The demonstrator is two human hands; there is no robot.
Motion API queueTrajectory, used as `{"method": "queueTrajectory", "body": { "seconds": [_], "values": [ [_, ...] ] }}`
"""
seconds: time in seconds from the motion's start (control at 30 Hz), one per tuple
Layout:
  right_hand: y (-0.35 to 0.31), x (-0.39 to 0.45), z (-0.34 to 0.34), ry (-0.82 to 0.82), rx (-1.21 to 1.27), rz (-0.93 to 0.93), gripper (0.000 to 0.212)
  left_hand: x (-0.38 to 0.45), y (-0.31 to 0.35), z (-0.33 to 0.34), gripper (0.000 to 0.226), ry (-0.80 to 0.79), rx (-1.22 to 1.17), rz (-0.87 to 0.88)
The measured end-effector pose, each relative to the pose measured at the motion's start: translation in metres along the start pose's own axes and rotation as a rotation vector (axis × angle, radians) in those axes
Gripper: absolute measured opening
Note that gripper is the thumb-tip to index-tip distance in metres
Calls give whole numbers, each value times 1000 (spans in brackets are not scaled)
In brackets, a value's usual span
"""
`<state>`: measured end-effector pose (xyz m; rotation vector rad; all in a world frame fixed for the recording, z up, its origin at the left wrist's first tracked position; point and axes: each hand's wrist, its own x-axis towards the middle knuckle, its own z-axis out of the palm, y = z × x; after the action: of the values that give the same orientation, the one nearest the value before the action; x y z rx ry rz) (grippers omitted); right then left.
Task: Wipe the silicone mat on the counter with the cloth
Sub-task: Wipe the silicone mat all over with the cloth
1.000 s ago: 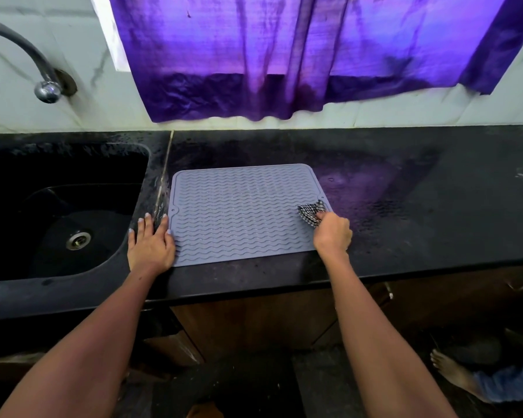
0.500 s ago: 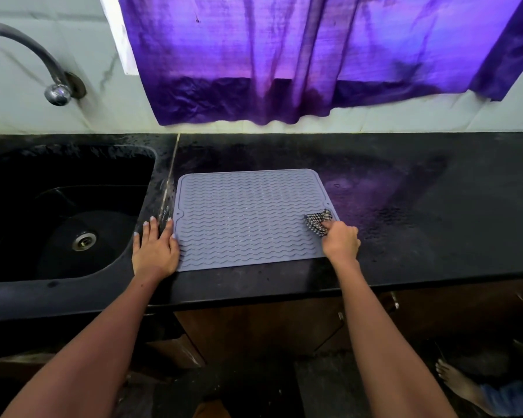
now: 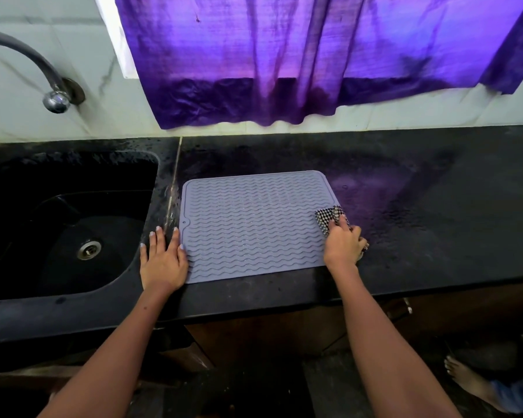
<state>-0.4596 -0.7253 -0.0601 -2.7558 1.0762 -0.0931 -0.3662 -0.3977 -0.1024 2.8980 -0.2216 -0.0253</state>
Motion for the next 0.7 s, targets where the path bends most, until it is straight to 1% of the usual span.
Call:
{"method": "queueTrajectory", "body": {
  "seconds": [0.1,0.2,0.27,0.37,0.47,0.57,0.7],
  "values": [
    [0,5,-3,-10,11,33,37,-1,1,0,53,-8,0,3],
    [-6,16,-15,-14,174,175,31,-1,1,-1,53,-14,-2,13],
    [-13,24,-22,33,284,251,31,-1,0,0,54,-14,-3,14],
    [-29,30,-20,99,287,203,30,-1,-1,1,55,-8,-9,9],
    [-37,38,-14,126,232,154,28,-2,0,0,66,-3,-26,1],
    [-38,43,-7,85,118,81,27,-2,0,0,69,7,-37,-3],
    [-40,43,5,31,-65,-20,32,-2,0,1,68,16,-41,-17]
  ]
}}
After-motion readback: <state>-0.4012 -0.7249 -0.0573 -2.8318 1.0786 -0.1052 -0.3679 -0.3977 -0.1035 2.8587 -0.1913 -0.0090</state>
